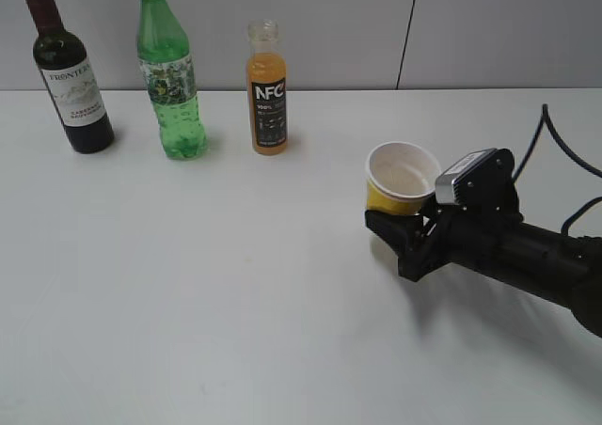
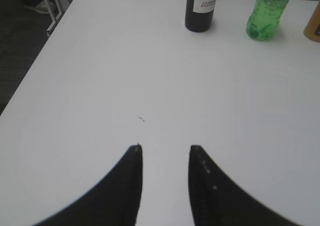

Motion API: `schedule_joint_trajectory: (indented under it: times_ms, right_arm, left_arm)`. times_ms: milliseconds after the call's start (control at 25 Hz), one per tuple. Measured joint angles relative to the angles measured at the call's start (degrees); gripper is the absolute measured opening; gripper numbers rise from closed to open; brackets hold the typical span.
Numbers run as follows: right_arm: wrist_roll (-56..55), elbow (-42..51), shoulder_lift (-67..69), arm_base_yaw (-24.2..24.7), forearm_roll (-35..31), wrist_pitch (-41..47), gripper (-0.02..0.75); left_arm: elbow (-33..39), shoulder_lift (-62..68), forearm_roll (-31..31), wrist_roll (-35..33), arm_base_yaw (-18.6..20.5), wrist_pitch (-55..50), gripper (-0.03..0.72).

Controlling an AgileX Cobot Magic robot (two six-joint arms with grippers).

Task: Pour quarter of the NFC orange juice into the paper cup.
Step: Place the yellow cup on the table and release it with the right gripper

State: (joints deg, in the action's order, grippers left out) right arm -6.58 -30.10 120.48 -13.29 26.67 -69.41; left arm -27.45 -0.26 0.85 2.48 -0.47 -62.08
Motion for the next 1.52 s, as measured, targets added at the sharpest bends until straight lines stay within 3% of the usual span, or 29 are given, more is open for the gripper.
schedule_joint_trajectory:
  times_ms: [200,480,840,1360,1520]
  right_arm:
    - [-5.8,-5.8,-0.1,0.0,18.0,0.0,0.483]
    - [-12.0,-12.9,-0.1,-3.2,27.9,1.5,0.482]
    - [-14.6,-24.9,6.7,-11.7,29.8,8.8,0.482]
    - [-15.2,-26.9,9.9,-12.0,30.2,13.8,0.486]
    - [-15.2,-26.9,9.9,-12.0,30.4,15.9,0.588]
  left_arm:
    - [0.0,0.0,0.0,0.0,0.0,0.0,0.228]
    - [0.0,0.0,0.0,0.0,0.0,0.0,0.228]
    - [0.0,0.0,0.0,0.0,0.0,0.0,0.228]
    - [0.0,0.0,0.0,0.0,0.0,0.0,0.228]
    - [0.0,0.0,0.0,0.0,0.0,0.0,0.228]
